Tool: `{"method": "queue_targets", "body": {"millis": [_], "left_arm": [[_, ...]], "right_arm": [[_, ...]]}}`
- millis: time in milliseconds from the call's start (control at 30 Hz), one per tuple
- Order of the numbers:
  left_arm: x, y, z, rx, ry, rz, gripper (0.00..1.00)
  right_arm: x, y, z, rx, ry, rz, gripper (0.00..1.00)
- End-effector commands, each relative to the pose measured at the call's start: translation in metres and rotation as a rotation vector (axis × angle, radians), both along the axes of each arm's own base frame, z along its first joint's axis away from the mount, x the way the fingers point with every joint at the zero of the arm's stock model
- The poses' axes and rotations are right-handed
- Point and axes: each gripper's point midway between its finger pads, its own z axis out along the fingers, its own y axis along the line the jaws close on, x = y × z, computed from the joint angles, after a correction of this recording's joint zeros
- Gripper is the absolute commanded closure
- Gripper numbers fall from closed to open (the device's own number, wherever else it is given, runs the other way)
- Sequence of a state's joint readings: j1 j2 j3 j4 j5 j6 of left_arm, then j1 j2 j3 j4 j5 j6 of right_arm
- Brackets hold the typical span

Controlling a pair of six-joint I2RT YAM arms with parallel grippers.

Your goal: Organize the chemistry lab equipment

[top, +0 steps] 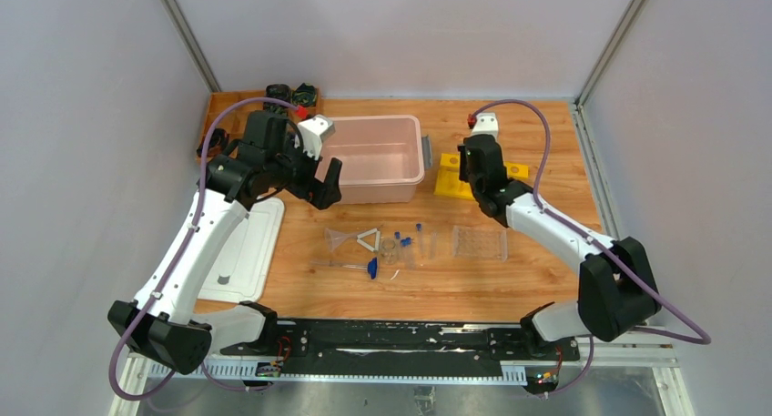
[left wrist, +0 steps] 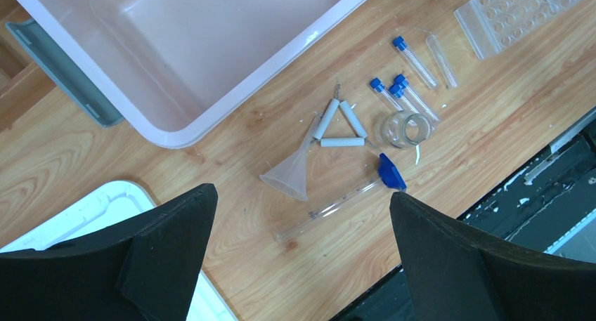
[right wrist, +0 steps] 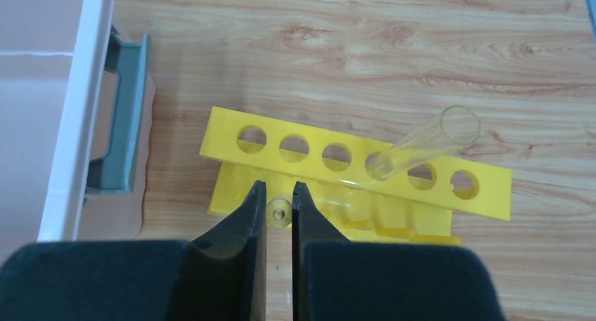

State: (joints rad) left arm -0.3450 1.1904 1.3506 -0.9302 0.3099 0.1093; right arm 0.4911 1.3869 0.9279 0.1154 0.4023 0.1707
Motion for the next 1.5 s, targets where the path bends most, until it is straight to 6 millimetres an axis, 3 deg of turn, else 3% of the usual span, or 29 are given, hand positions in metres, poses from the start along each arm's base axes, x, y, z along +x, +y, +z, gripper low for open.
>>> {"method": "queue_targets", "body": {"millis": [0,367,1167,1367,1467], "left_arm": [[0.003,-0.001,0.011,-0.005,-0.032,-0.009,0.00],[0.005,-0.001,0.012,-0.003,-0.033,-0.011,0.00],[0.003,0.000,0.012,-0.003,-0.038,-0.009,0.00],[0.003,0.001,0.013,-0.003,-0.041,-0.006,0.00],[0.003,0.001,0.014,-0.004,-0.045,-0.004,0.00]], "right_arm": [[0.007,0.002,0.002,-0.032,-0.018,-0.015,1.00],[0.012,0.006,-0.024,-0.049,0.027,-0.014,1.00],[-0.005,0.003,-0.057,-0.040,0.092,-0.005,1.00],[-0.006,0.006,-0.056,-0.026,0.103,0.005,0.88],[-0.008,0.006,-0.049,-0.017,0.100,0.004,0.73]]}}
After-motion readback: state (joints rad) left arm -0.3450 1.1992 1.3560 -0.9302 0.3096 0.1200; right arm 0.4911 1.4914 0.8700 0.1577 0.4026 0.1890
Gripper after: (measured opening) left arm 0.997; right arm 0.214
